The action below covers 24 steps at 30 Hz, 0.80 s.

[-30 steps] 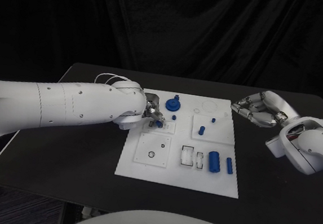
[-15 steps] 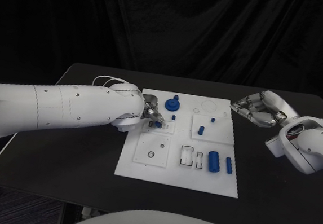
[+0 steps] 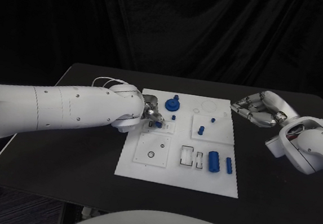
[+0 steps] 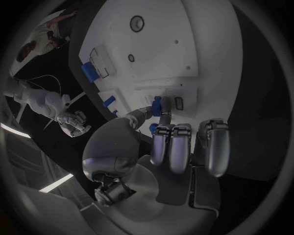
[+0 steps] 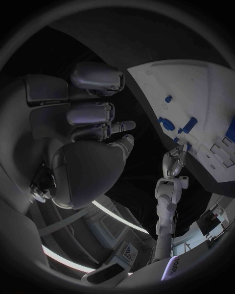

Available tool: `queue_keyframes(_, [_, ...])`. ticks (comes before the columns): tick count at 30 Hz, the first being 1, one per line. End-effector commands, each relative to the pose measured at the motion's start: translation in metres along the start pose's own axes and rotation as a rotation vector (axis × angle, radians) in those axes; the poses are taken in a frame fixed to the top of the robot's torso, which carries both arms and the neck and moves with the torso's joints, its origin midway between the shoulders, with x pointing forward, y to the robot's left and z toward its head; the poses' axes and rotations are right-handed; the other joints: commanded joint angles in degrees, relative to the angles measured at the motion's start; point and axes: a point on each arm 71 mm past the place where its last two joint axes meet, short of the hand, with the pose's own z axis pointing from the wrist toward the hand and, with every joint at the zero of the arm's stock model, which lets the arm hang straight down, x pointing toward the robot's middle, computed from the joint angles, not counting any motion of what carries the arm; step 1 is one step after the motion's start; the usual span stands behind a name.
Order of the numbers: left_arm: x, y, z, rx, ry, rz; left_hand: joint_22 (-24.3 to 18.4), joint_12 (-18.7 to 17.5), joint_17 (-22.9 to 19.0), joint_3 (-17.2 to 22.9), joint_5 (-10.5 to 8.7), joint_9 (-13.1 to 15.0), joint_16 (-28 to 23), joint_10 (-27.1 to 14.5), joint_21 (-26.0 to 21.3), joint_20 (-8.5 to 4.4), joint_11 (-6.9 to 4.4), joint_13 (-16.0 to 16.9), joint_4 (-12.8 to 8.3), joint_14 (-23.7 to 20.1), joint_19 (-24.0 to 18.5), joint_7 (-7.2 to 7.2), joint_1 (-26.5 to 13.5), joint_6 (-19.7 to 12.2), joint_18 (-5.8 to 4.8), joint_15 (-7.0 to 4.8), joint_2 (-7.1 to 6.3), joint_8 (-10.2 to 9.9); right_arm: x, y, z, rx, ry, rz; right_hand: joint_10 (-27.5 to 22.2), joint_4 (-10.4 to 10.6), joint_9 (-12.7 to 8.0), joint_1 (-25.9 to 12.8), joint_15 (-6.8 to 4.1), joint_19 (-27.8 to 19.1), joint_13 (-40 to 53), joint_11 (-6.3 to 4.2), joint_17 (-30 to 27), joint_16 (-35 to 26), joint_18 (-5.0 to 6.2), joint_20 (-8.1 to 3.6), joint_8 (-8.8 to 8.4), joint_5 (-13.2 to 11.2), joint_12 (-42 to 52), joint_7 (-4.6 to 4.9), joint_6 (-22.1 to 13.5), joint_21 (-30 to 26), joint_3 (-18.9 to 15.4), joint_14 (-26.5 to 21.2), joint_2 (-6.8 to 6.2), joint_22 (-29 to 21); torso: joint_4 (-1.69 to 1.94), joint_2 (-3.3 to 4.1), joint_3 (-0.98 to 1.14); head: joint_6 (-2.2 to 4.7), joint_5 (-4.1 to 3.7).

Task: Assemble the parts on the task board

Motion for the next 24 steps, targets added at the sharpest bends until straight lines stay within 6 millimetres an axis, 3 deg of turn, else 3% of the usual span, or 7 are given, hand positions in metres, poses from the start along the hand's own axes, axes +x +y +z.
queue_keyframes(1, [0.0021,-0.0019,0.0007,0.022,-0.003,-0.002,4.12,0.2,15.09,-0.04,-0.12,-0.01,0.15,5.96,-0.21,-0.16,-0.09,15.09,0.43,5.85,-0.39,-0.15,-0.02,-0.04,1.13,-0.12,0.64,-0.19,0.0011,-0.0021,-0.0006,0.019,0.009,-0.001,0.19,-0.16,0.04,0.5,-0.48,0.28,7.23,-0.04,3.56,-0.25,0.09,-0.13,0.03,0.39,-0.37,0.05,0.34,-0.26,0.27,3.04,-0.12,5.96,-0.01,0.0,-0.04,0.01,0.17])
queue_keyframes(10, [0.0039,-0.0005,0.0015,0.015,0.008,0.003,3.81,0.2,15.09,0.01,-0.09,0.03,0.15,5.96,-0.39,-0.16,-0.11,15.09,0.45,5.85,-0.6,-0.17,0.04,0.01,1.21,-0.12,0.75,-0.21,0.0015,-0.0023,-0.0006,0.022,0.014,-0.001,0.19,-0.24,0.04,0.56,-0.48,0.32,7.23,-0.04,3.55,-0.26,0.08,-0.14,0.01,0.48,-0.38,0.05,0.33,-0.21,0.33,3.05,-0.12,6.0,-0.01,0.04,0.0,0.01,0.02])
queue_keyframes(24, [0.0063,0.0027,0.0012,-0.004,0.035,0.016,3.29,0.2,15.09,-0.93,-2.78,0.26,0.15,5.96,-0.84,-0.12,-0.04,15.09,0.81,5.85,-0.98,-0.09,-0.1,-0.03,1.35,-0.07,0.43,-0.78,0.0022,-0.0029,-0.0006,0.028,0.023,0.0,0.16,-0.65,0.07,0.85,-0.51,0.35,7.17,-0.07,3.52,-0.28,0.08,-0.17,0.01,1.03,-0.42,0.04,0.34,-0.3,0.62,3.06,-0.14,5.97,-0.01,0.05,-0.02,0.01,0.11])
